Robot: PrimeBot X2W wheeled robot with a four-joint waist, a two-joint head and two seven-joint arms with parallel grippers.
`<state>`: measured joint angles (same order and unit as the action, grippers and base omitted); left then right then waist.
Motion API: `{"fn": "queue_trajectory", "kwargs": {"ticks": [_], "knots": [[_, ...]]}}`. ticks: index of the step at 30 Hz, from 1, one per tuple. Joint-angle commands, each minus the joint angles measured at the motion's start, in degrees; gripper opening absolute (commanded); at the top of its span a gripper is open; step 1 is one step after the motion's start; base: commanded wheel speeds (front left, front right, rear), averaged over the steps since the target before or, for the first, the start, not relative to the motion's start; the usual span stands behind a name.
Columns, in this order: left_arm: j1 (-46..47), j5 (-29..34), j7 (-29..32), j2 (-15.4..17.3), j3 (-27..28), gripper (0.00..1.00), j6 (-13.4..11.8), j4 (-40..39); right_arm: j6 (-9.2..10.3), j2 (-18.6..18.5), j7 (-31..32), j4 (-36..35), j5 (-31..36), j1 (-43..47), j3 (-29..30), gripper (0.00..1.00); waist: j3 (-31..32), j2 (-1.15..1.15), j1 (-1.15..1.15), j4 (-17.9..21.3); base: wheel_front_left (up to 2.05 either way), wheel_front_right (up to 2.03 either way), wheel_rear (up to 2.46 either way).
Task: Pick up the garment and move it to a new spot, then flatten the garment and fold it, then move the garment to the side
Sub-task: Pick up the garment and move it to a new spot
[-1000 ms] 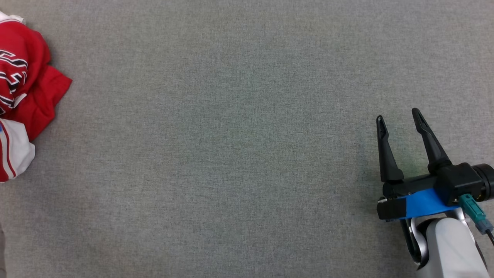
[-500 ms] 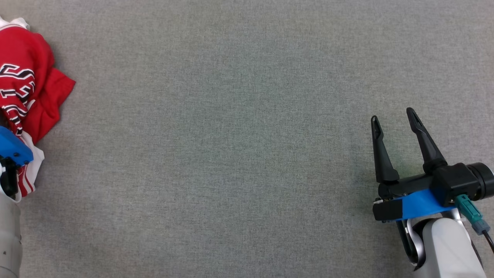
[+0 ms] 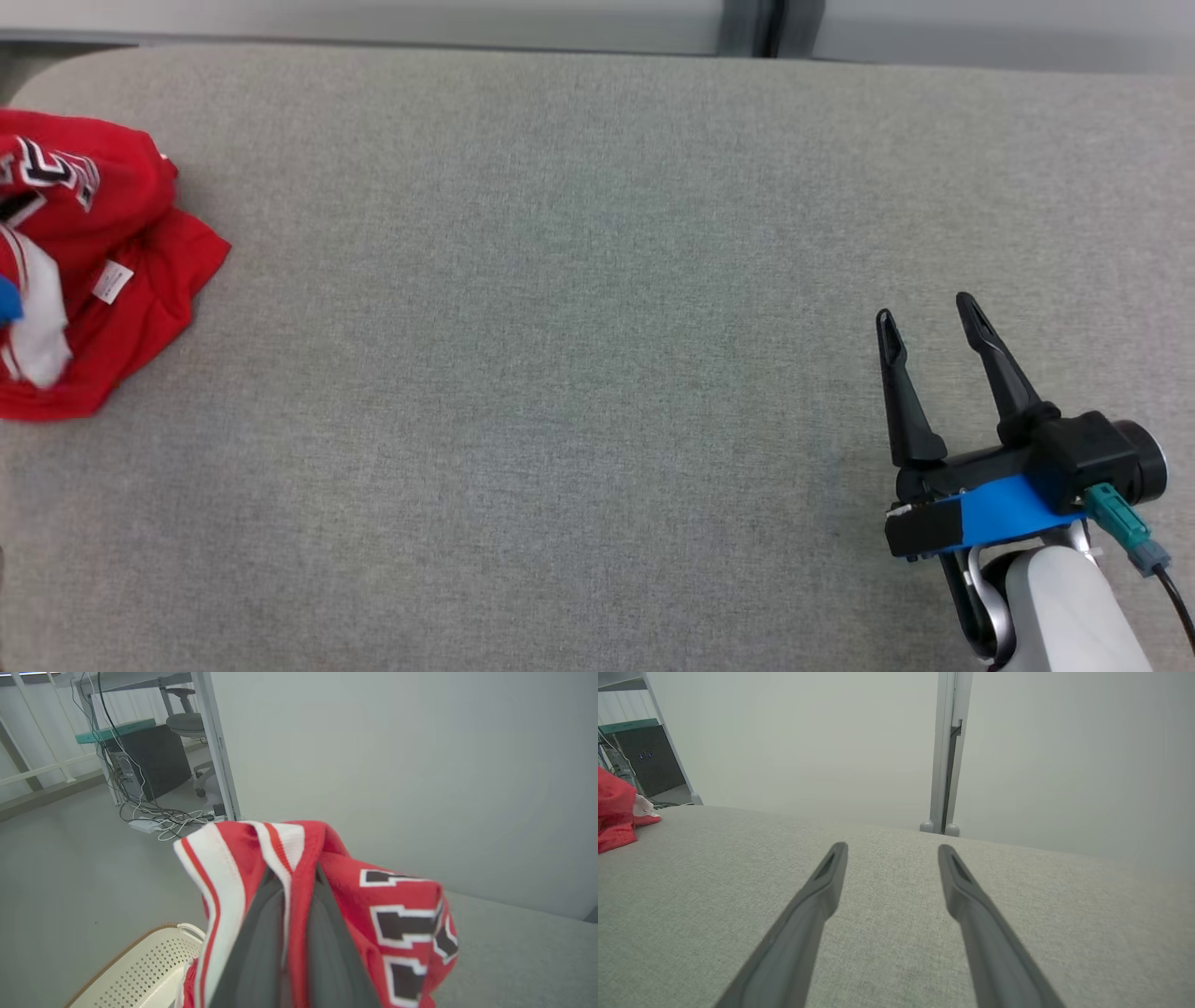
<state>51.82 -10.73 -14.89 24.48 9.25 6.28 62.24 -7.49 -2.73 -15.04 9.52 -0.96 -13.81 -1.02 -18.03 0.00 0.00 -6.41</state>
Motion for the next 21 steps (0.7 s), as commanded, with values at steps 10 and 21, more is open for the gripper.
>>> {"fn": "queue_trajectory", "kwargs": {"ticks": [10,21], "knots": [[2.0,1.6,-0.4,-0.6,-3.7,0.00,0.9,-20.1,-0.01,-0.3,-0.2,1.3,-3.9,2.7,-0.9,1.00,6.3,0.00,0.00,3.9,0.00,0.00,0.00],[5.9,-1.8,3.3,-4.3,-13.8,0.00,1.2,-41.1,-0.01,-0.3,-0.2,1.5,-7.0,4.4,-1.7,1.00,8.0,0.00,0.00,12.0,0.00,0.00,0.00]]}}
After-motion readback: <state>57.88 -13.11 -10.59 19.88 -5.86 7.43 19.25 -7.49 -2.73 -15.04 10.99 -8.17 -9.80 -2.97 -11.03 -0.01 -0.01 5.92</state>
